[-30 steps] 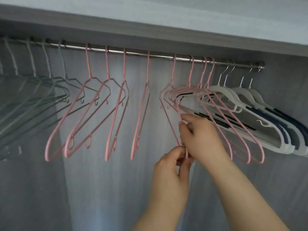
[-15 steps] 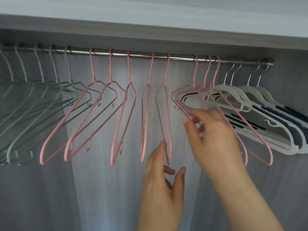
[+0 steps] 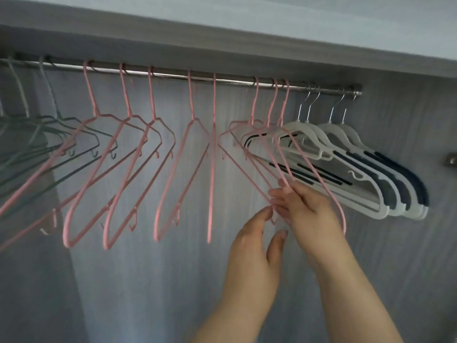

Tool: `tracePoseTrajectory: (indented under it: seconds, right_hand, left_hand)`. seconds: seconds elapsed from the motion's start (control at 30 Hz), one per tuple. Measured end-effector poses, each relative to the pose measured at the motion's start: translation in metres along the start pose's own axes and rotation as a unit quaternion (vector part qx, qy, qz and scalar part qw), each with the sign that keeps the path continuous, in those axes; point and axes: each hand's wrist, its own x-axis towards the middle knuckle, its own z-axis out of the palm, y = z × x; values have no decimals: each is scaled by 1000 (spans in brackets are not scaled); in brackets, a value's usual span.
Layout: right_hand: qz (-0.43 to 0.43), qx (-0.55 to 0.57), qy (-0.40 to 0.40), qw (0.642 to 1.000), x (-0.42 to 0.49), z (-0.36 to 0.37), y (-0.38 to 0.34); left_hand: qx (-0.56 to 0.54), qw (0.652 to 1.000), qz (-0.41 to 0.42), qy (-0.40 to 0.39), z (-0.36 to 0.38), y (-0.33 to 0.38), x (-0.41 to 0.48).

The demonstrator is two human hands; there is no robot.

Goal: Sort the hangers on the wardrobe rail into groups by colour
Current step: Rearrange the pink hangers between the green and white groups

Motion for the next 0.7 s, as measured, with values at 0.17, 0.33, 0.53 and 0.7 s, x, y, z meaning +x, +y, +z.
tracePoseTrajectory:
  seconds: [0.17, 0.33, 0.53, 0.7]
  right_hand:
    - [56, 116, -70, 989, -4, 11, -1]
    - [48, 155, -105, 981, -9, 26, -1]
    - [34, 167, -140, 975, -11, 43, -5]
    - [23, 151, -157, 976, -9, 51, -4]
  left_hand:
    - [-20, 999, 13, 43, -4, -5, 4]
    - [-41, 996, 50, 59, -14, -7, -5]
    - [-29, 994, 26, 99, -24, -7, -15]
    - [-9, 991, 25, 128, -26, -10, -14]
